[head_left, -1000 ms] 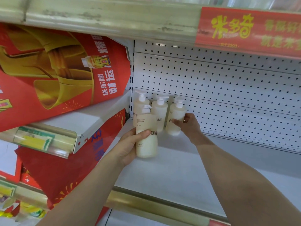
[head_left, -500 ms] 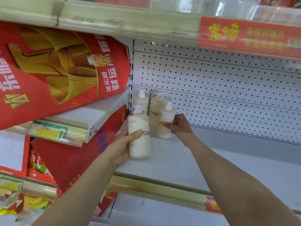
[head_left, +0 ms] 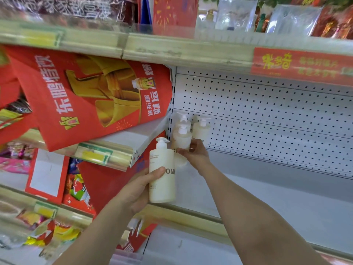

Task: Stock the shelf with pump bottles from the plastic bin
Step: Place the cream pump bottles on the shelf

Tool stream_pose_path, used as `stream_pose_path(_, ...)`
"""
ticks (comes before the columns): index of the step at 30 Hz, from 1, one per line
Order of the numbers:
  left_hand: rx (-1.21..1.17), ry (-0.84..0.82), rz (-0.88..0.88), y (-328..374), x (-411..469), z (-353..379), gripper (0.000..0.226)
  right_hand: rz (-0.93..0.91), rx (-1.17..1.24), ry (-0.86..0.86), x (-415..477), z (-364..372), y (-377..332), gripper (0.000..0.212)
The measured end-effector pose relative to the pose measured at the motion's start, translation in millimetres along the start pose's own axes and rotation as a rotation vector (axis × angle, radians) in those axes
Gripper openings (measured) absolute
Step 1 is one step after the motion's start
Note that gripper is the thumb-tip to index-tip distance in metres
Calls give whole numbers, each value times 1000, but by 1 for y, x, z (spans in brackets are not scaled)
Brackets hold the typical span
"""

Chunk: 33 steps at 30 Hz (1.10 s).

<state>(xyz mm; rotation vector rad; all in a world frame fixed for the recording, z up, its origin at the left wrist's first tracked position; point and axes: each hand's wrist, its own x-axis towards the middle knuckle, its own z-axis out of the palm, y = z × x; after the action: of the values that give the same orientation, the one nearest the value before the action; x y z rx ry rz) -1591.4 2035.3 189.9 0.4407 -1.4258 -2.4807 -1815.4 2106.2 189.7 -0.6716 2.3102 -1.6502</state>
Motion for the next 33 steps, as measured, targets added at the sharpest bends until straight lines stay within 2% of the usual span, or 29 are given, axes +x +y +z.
stream_pose_path(2, 1, 9, 4, -1, -4, -3, 61, -4, -16, -6, 3, 5, -3, 69)
stream_pose_path(6, -11, 12, 10, -3, -8, -6, 68, -1, -12, -5, 9, 12, -3, 66)
stream_pose_path(10, -10, 17, 14, -4, -7, -9, 57, -9, -9, 5, 11, 15, -4, 62)
stream_pose_path(16, 14, 16, 23, -4, -4, -5, 55, 0, -10, -5, 12, 15, -6, 62)
stream_pose_path(21, 41, 5, 15, -4, -3, 2, 55, 62, -9, -35, 12, 14, -5, 68)
stream_pose_path(23, 49, 4, 14, -5, -1, 7, 56, 106, 33, -36, 7, 10, -8, 77)
stream_pose_path(25, 52, 13, 11, -4, 4, 14, 55, 120, 116, -17, -6, -1, -17, 71)
stream_pose_path(27, 40, 34, 16, -3, 14, 22, 54, 141, 222, -107, -23, -18, -31, 57)
stream_pose_path(31, 32, 33, 27, -1, 36, 40, 48, 113, 202, -509, -48, -50, -44, 52)
stream_pose_path(33, 51, -24, 42, 0, 45, 47, 41, 68, 136, -529, -51, -61, -47, 44)
